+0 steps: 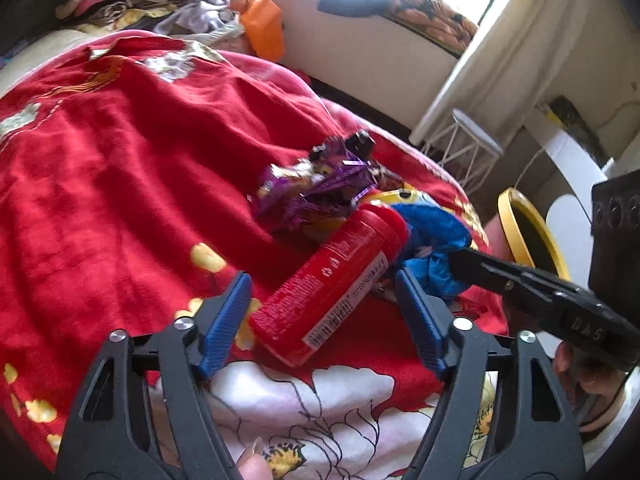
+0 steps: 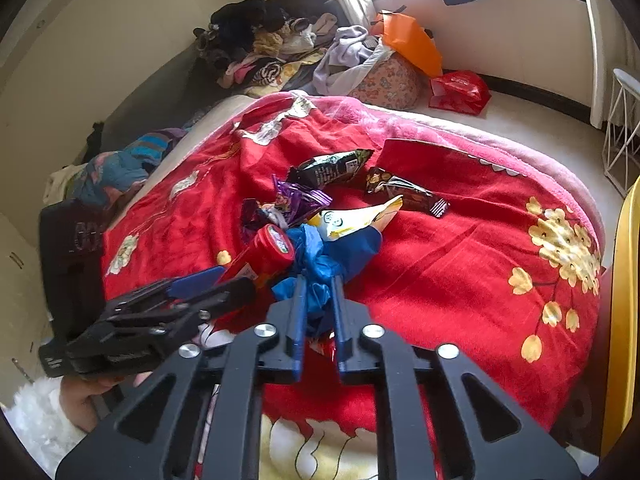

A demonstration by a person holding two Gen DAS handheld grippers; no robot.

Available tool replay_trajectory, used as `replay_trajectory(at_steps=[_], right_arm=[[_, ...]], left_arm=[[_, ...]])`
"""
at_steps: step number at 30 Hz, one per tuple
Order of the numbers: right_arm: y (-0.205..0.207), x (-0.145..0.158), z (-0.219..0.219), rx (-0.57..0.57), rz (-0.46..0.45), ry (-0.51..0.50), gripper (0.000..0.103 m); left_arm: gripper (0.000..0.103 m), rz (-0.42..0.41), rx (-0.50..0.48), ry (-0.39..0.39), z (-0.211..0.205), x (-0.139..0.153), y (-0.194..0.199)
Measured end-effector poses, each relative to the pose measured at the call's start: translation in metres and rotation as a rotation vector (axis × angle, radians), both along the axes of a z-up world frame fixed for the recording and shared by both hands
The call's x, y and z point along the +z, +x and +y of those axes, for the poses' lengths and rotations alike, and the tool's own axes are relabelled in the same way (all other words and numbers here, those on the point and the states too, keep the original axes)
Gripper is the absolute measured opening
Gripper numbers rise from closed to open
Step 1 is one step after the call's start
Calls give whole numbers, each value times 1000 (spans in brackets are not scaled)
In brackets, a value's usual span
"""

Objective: Collect trash
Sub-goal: 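Grasp red can with left tool while right tool grasps blue cloth, then carry red can and blue cloth over the yellow-rimmed bin with both tools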

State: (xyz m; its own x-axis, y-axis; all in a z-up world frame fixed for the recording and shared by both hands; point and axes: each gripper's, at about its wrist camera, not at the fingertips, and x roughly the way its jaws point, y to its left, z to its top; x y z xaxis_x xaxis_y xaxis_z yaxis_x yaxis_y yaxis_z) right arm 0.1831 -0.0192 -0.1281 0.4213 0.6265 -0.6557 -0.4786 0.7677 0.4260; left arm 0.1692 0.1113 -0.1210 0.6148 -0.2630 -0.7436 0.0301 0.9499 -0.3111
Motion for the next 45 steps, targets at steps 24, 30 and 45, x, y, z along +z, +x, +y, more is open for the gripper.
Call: replay_trajectory(at_steps=[24, 30, 45], right_arm=[[-32, 32, -43, -47, -73, 80, 6], [-35, 39, -51, -64, -89, 92, 6], [-45, 51, -62, -79, -116, 116, 6]], left_arm=[[30, -64, -42, 18, -26, 23, -29], [28, -106, -27, 4, -28, 40, -35], [26, -199, 3, 5, -33, 77, -46]])
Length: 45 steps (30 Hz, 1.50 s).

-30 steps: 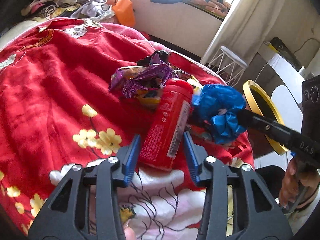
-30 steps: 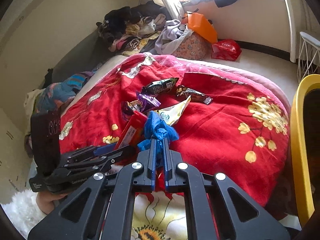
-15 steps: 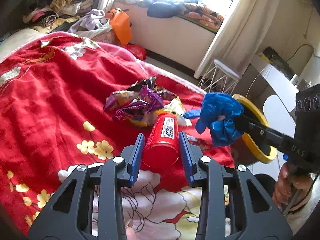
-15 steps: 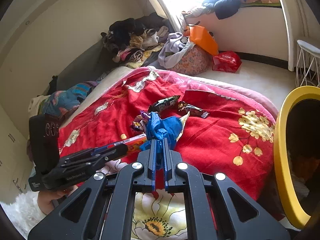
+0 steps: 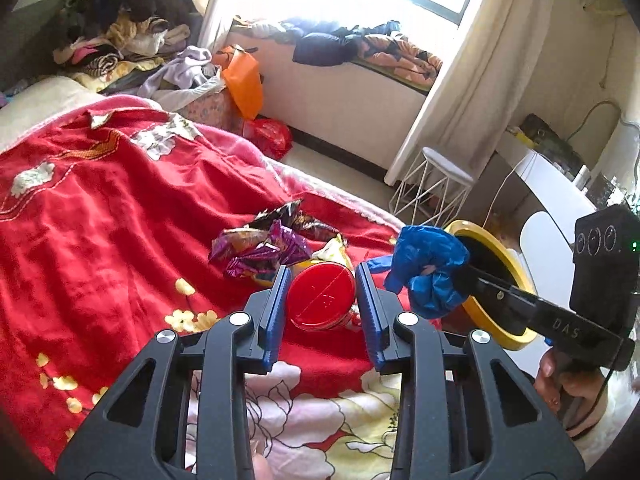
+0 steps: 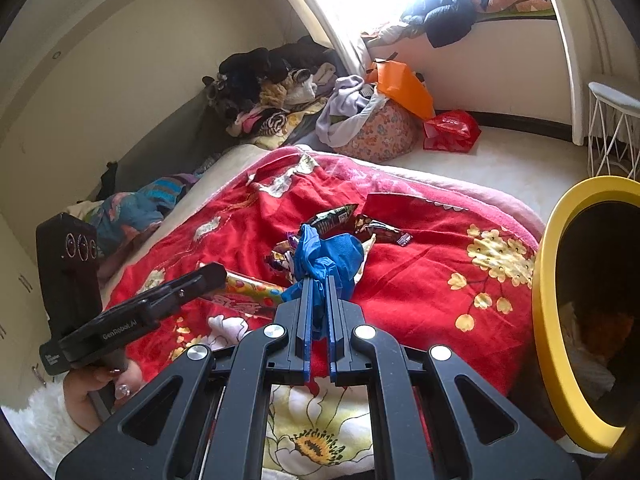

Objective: Collect trash
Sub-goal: 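Carry red can and blue cloth over the yellow-rimmed bin with both tools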

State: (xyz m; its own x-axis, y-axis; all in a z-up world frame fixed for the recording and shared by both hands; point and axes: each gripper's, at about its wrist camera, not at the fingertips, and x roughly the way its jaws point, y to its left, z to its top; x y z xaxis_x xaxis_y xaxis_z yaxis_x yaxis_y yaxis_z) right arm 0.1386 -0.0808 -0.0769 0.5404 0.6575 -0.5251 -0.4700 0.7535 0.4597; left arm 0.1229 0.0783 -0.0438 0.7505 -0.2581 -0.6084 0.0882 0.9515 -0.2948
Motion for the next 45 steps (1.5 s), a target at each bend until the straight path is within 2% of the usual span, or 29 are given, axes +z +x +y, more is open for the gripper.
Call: replay_trajectory(at_steps=[11, 23, 45], right_arm=[[-7, 14, -13, -14, -37, 20, 6], [-8, 26, -45, -86, -65, 51, 6], [-13, 34, -107, -227, -85, 89, 6]], left_arm=[[26, -46, -15, -7, -13, 18, -3], [26, -85, -30, -10, -32, 34, -3], [26, -116, -144, 6, -88, 46, -3]])
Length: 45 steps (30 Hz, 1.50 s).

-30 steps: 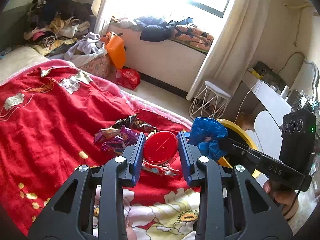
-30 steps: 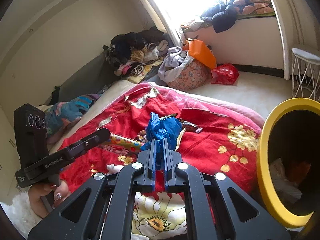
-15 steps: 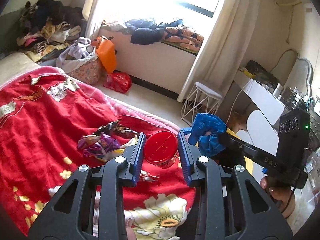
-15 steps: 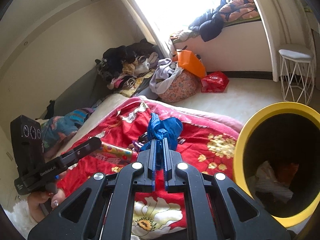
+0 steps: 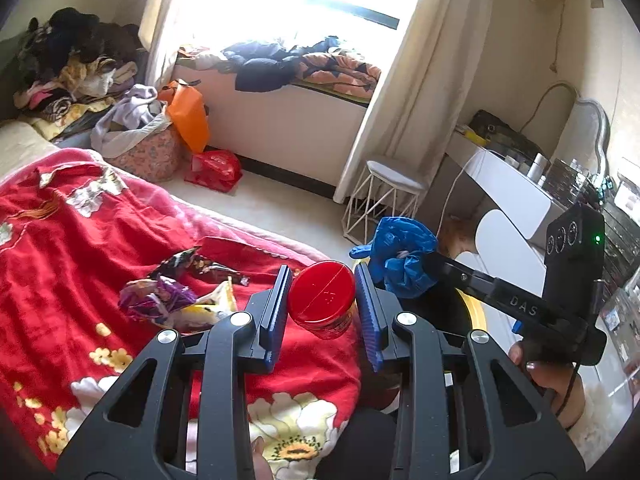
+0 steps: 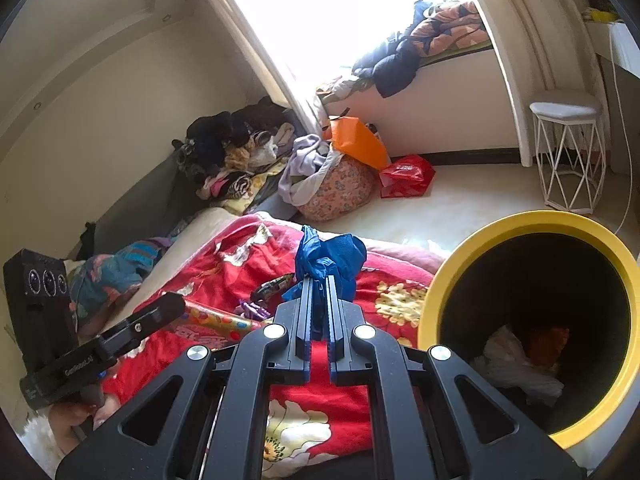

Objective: Collect trash
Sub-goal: 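Carry red can and blue cloth over the yellow-rimmed bin with both tools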

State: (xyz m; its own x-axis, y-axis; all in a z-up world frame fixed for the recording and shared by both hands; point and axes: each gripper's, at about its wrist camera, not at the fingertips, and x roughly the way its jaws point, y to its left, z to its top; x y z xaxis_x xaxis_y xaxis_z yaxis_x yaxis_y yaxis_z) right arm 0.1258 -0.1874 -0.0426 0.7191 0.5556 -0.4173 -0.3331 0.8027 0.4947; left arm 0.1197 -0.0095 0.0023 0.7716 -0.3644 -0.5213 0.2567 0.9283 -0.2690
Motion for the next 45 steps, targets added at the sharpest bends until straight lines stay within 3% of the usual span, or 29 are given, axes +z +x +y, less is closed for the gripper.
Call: replay_trajectory(at_steps=[17, 45], right_arm=[[-2, -4, -51, -118, 9, 44, 6], [-8, -18, -107, -301, 17, 11, 6]], left_arm=[[26, 6, -77, 18, -37, -4, 1], [25, 7, -150, 25, -86, -12, 13]])
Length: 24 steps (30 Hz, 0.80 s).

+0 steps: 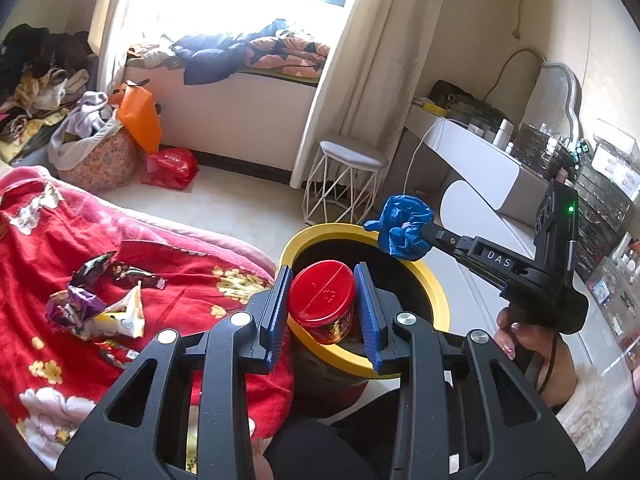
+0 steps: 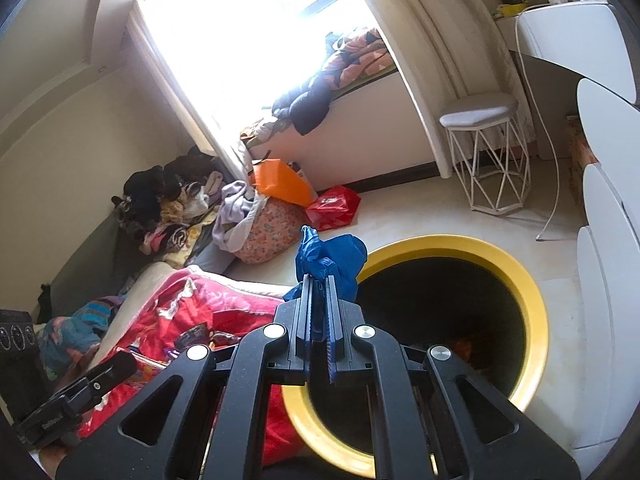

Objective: Collect trash
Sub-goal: 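Carry red can and blue cloth over the yellow-rimmed bin with both tools, then open both tools to drop red can and blue cloth into the bin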

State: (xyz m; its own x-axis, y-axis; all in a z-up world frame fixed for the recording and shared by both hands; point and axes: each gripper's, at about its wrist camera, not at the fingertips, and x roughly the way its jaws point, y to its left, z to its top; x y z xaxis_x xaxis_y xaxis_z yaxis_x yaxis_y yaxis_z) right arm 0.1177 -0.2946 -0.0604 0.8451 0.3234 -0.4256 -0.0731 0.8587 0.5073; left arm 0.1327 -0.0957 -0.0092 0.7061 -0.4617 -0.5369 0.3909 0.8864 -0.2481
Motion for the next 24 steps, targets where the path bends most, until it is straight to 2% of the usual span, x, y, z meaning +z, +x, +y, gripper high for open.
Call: replay_trajectory(at_steps=[7, 24], right_arm=[[1, -10, -9, -41, 31, -34, 6], [8, -38, -30, -75, 124, -19, 6]], left_arm=[[25, 7, -22, -1, -16, -6, 7], [25, 61, -68, 31, -49, -34, 26]])
